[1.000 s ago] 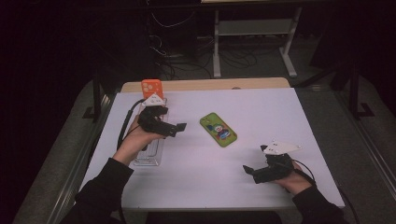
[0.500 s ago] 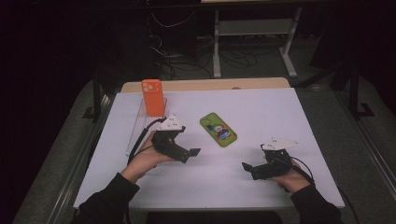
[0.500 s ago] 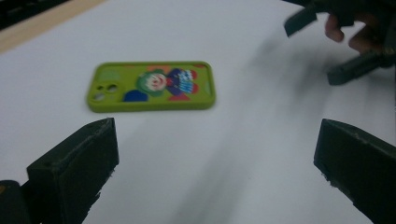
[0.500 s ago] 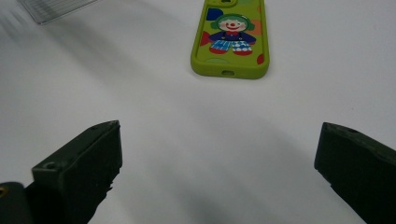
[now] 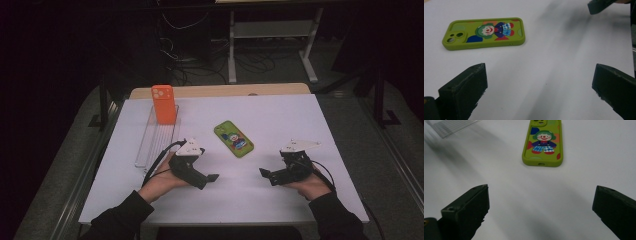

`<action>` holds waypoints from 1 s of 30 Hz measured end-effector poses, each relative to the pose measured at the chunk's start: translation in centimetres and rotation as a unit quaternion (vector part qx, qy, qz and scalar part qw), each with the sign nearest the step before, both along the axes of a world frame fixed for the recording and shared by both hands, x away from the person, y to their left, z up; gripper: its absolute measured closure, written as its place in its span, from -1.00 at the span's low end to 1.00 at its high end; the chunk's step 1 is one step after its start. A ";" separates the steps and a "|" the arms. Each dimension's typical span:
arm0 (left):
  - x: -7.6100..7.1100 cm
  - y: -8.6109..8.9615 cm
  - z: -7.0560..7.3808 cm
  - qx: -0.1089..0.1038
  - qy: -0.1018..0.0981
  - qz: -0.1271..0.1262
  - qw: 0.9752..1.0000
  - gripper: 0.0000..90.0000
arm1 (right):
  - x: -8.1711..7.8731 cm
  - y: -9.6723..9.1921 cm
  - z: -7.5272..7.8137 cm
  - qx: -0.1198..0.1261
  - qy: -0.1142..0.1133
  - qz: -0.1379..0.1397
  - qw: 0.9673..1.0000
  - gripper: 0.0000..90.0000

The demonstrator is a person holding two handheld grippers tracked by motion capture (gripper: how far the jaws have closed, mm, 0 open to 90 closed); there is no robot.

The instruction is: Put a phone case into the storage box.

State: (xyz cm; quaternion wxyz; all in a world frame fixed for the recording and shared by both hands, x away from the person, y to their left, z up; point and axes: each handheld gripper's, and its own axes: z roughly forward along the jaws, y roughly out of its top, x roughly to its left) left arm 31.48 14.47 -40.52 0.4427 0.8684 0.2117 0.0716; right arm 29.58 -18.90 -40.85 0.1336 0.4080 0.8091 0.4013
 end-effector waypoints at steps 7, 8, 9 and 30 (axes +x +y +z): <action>-0.2 0.2 -0.2 -0.003 -0.003 0.009 1.000 -1.00 | 1.3 0.7 1.1 -0.006 -0.001 0.002 1.000 -1.00; -0.1 0.3 -0.1 -0.007 -0.001 0.009 1.000 -1.00 | 1.5 0.8 1.3 -0.003 -0.001 0.000 1.000 -1.00; 0.0 0.5 -0.1 -0.009 0.002 0.011 1.000 -1.00 | 1.8 1.0 1.5 -0.003 -0.001 0.002 1.000 -1.00; 0.3 1.0 -0.1 -0.025 0.005 0.016 1.000 -1.00 | 7.6 4.0 3.8 0.007 0.002 -0.017 1.000 -1.00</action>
